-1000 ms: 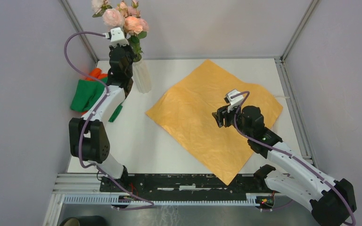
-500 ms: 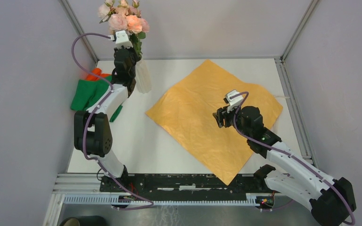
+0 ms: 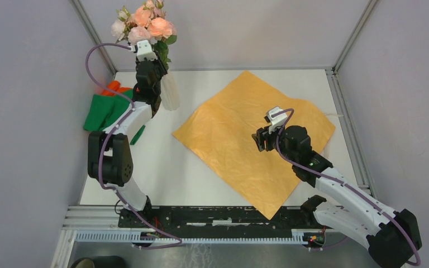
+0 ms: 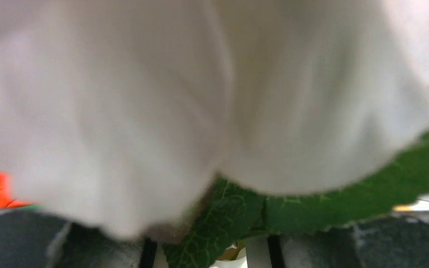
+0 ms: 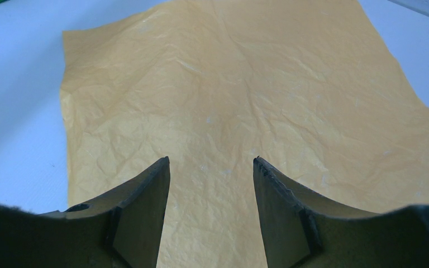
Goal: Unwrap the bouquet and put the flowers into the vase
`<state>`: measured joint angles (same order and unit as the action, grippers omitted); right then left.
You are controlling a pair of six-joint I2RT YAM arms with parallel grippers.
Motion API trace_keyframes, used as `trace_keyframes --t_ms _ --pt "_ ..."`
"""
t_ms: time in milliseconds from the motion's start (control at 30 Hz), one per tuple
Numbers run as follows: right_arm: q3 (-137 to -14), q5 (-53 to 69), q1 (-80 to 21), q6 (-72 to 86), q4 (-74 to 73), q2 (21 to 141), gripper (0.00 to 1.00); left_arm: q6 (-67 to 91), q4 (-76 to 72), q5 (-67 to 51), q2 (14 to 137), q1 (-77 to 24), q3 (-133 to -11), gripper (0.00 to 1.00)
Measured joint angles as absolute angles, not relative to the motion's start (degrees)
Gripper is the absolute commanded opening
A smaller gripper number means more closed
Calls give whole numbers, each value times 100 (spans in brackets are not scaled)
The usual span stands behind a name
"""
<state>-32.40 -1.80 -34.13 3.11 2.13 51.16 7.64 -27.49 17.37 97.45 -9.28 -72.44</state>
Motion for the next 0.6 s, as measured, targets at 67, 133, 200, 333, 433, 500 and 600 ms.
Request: trace_keyframes --t_ms 67,133,200,333,433,500,600 --pt "-3240 -178 -3413 309 213 5120 62 784 -2759 1747 9725 -928 -7201 46" --pt "-3240 -178 -3413 311 215 5131 62 790 -2755 1767 9677 -928 -7100 47" --pt "-3240 -176 -3413 311 213 5144 62 794 -2738 1789 9620 -928 -6995 47" --pt "-3240 -174 -3413 311 217 5159 62 803 -2657 1791 9522 -928 -6901 48" --pt "-3240 -167 -3413 311 226 5172 62 812 -2624 1785 9439 -928 -6855 48" --pt "-3240 -158 -3413 314 244 5183 62 834 -2591 1778 9345 -928 -6790 48" --pt "-3240 -154 -3413 316 261 5183 62 937 -2571 1756 9192 -928 -6718 48"
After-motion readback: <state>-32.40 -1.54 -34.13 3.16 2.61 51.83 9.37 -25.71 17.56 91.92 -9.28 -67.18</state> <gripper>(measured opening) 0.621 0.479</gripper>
